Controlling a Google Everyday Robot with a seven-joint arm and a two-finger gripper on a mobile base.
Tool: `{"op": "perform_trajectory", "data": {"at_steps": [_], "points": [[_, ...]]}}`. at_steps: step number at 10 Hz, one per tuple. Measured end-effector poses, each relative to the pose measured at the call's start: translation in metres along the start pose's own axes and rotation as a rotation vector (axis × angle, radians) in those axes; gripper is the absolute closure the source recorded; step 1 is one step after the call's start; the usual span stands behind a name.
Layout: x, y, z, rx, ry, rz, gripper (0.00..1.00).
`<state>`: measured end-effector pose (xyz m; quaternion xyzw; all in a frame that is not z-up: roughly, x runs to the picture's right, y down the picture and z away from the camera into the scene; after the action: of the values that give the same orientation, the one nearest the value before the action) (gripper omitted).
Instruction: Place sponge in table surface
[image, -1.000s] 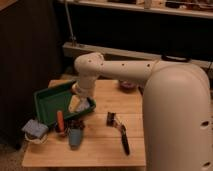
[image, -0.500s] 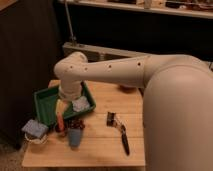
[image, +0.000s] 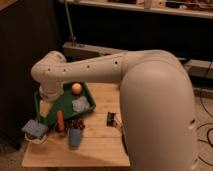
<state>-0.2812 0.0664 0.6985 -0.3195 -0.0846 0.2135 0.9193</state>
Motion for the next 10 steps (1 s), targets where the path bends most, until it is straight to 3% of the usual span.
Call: {"op": "perform_trajectory", "data": {"at_steps": [4, 7, 10], "points": [[-0.006, 0.038, 0.008, -0.033, 0.007, -0.035, 0.2], [-0.011, 0.073, 0.023, -0.064, 0.058, -0.085, 0.2], [-0.019, 0.09, 0.038, -0.071, 0.102, -0.127, 0.2]]}}
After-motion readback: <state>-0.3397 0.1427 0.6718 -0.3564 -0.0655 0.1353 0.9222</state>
